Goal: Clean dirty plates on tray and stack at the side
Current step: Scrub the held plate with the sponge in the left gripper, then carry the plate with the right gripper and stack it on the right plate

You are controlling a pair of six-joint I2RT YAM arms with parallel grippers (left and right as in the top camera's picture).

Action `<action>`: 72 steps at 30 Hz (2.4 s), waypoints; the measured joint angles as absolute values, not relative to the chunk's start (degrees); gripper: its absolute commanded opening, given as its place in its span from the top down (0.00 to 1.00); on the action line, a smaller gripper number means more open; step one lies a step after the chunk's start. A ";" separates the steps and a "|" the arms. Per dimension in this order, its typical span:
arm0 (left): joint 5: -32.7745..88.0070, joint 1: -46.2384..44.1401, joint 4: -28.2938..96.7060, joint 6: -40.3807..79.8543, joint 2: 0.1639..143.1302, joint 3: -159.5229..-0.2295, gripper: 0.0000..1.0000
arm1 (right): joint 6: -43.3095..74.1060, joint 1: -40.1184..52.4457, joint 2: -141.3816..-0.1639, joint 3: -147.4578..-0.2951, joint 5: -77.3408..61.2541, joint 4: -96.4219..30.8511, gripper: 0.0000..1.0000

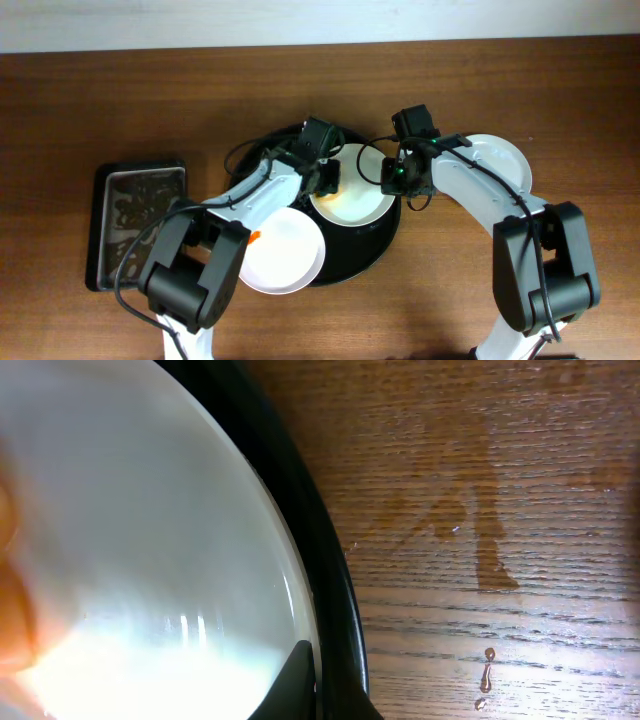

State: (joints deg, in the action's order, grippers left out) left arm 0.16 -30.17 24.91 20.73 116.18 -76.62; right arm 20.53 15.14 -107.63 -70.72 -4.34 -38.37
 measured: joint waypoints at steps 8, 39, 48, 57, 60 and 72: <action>-12.80 -29.34 43.00 19.88 117.71 -92.27 1.00 | 20.51 15.14 -107.63 -70.74 -4.01 -39.38 0.96; -0.36 -19.42 50.81 14.09 117.71 -95.15 1.00 | 20.82 43.13 -105.21 -100.20 56.18 -79.31 0.96; -0.36 -19.42 50.78 14.09 117.71 -95.15 1.00 | 22.48 43.24 -105.21 -100.20 55.88 -81.23 0.96; 0.05 -19.44 50.78 10.26 117.71 -95.15 1.00 | 19.31 -0.54 -103.77 -103.72 8.14 -80.99 0.96; 0.14 -19.44 50.78 10.04 117.71 -95.15 1.00 | 16.23 -19.49 -103.44 -101.21 -0.54 -77.21 0.96; 1.78 -19.42 53.60 10.04 116.11 -95.15 1.00 | 15.20 -26.50 -98.85 -75.13 -15.92 -54.19 0.51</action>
State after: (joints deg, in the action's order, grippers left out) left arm 1.78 -19.42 53.60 10.04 116.11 -95.15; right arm 15.20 -26.50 -98.85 -75.13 -15.92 -54.19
